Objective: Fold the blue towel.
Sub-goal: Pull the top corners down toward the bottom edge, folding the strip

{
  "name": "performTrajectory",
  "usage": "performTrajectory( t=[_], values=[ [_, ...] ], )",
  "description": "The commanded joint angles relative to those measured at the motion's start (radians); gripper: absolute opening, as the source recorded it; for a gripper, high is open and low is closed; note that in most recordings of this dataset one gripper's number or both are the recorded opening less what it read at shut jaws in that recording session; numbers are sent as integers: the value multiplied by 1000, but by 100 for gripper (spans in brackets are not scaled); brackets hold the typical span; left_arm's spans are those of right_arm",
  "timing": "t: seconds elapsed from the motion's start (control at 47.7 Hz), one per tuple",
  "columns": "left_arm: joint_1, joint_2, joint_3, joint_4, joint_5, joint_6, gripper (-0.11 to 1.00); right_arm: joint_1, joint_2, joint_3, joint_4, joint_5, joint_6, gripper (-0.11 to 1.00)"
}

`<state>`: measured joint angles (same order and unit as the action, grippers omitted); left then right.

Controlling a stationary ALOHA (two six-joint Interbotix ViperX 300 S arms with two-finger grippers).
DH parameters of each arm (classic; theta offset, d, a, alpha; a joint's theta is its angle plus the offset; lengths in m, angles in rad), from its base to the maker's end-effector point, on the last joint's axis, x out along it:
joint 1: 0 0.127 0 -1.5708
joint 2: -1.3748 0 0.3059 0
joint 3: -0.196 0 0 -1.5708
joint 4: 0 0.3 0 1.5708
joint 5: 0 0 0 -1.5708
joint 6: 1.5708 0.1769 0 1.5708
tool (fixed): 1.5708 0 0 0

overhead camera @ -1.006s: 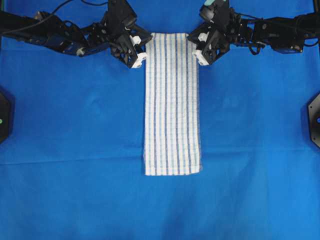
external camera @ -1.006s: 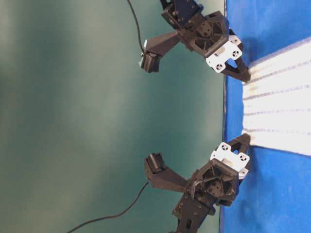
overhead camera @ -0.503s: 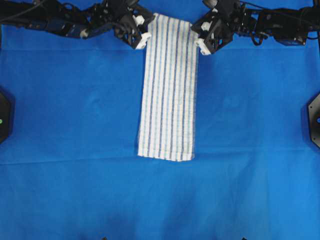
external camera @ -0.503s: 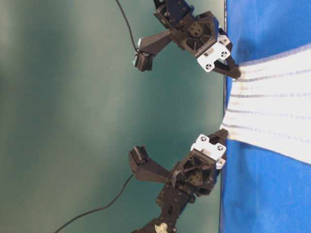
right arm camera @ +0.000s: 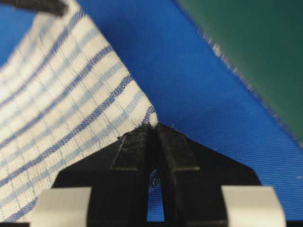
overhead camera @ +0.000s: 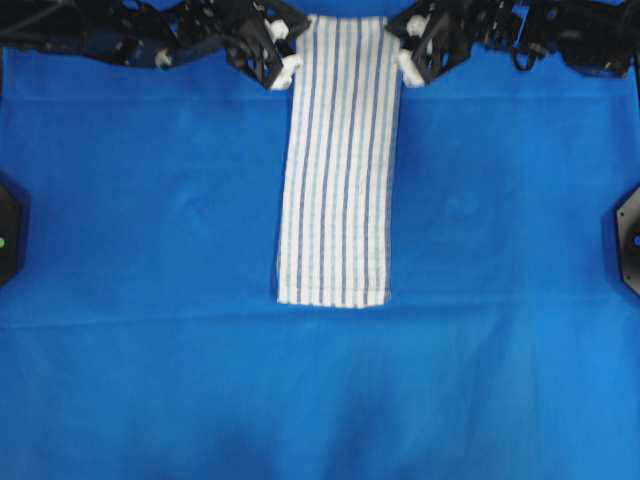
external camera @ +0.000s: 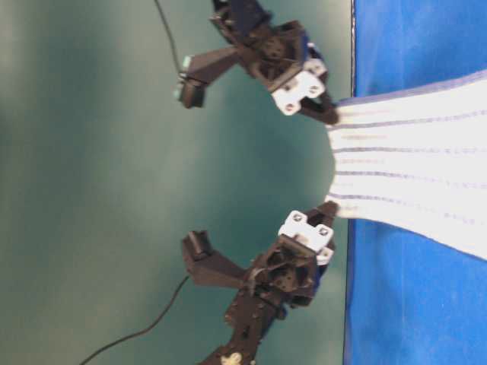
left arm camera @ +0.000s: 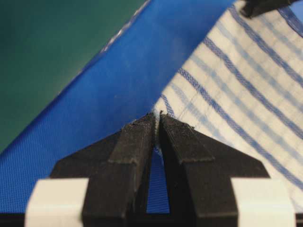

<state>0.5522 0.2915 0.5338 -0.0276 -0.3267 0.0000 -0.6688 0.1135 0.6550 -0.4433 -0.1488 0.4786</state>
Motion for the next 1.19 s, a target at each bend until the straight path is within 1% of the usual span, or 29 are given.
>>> performTrajectory(
  t=[0.0, 0.105, 0.231, 0.335, 0.503, 0.692, 0.796, 0.922, 1.027, 1.174],
  values=[
    [-15, -66, 3, 2, 0, 2, 3, 20, -71, -5, -2, 23, 2, 5],
    [-46, -112, 26, 2, 18, -2, 3, 66, -135, 11, 3, 67, 14, 5],
    [-104, -187, 67, 2, 60, -3, 3, 144, -207, 35, 6, 118, 17, 5],
    [-167, -255, 110, 2, 92, -5, 3, 216, -253, 64, 8, 147, 21, 5],
    [-276, -330, 183, -2, 132, -21, 3, 313, -290, 118, 28, 153, 34, 5],
    [-382, -350, 232, -2, 160, -87, 3, 430, -318, 161, 41, 160, 63, 5],
    [-446, -351, 239, -2, 164, -109, 3, 491, -321, 173, 43, 179, 86, 5],
    [-517, -347, 242, -2, 166, -115, 3, 566, -321, 181, 43, 216, 118, 5],
    [-569, -337, 244, -2, 169, -115, 3, 617, -314, 192, 43, 219, 143, 5],
    [-614, -314, 249, -3, 176, -117, 3, 653, -293, 199, 43, 218, 172, 5]
  ],
)
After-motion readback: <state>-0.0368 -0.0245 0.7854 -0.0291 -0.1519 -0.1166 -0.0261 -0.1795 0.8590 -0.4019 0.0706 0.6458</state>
